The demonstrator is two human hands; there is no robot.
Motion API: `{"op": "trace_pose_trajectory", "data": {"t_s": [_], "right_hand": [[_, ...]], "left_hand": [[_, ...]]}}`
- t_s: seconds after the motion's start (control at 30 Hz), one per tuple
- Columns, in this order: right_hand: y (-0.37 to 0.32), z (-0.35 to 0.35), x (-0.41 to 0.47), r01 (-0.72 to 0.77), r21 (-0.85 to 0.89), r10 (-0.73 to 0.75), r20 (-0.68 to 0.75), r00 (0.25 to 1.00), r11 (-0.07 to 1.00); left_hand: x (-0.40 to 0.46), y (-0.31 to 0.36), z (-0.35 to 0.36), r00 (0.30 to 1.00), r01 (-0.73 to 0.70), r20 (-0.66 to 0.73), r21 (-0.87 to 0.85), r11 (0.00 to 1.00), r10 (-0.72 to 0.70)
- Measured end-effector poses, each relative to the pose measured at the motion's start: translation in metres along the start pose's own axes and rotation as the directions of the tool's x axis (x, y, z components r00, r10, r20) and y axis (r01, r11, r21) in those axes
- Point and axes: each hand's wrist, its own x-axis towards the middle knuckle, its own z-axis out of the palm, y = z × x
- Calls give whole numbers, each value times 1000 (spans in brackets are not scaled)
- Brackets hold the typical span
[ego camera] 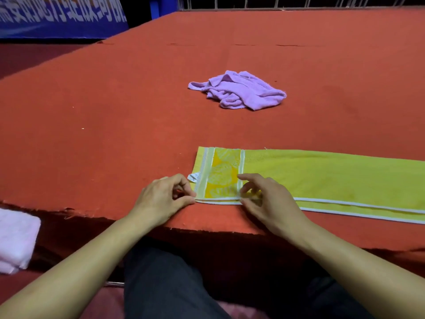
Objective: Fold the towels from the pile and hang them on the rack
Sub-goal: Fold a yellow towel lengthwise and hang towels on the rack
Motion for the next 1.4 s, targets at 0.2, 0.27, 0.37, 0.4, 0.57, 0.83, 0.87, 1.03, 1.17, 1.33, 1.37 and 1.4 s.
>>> {"op": "trace_pose_trajectory", "data": {"t_s": [0.2, 0.27, 0.37, 0.4, 0.57, 0.83, 0.87, 1.03, 1.17, 1.33, 1.37, 1.4], "right_hand": [[45, -44, -46, -134, -29, 129, -123, 984, 991], [56, -59, -57, -169, -40, 161, -162, 974, 985], [77, -87, -74, -231, -77, 209, -228, 951, 970], [85, -98, -80, -255, -98, 225, -248, 942, 962], [124, -143, -109, -380, -162, 323, -295, 899, 911], [149, -165, -118, -342, -331, 289, -199, 936, 879], [150, -165, -118, -328, -357, 271, -201, 941, 875], [154, -167, -123, -267, -371, 189, -233, 954, 890], [156, -165, -133, -228, -404, 139, -239, 961, 886], [153, -163, -144, -191, -452, 106, -205, 973, 871], [153, -164, -145, -186, -454, 103, -201, 974, 872], [154, -165, -145, -186, -447, 104, -202, 974, 875]], "left_hand": [[8, 56, 16, 980, -173, -97, 31, 984, 175], [20, 89, 37, 964, -265, -32, -46, 963, 264], [36, 141, 73, 931, -358, 28, -113, 927, 363], [40, 158, 83, 923, -372, 45, -138, 918, 381], [54, 207, 125, 908, -368, 137, -193, 910, 396], [54, 203, 142, 883, -451, 140, -5, 892, 447], [54, 202, 142, 871, -481, 124, 20, 876, 476], [47, 196, 140, 822, -570, 36, 38, 821, 569], [34, 190, 141, 788, -614, 5, 66, 786, 615], [28, 180, 141, 801, -599, 29, 50, 799, 598], [27, 179, 139, 800, -600, 28, 60, 797, 600], [26, 178, 137, 797, -603, 25, 80, 793, 604]]}}
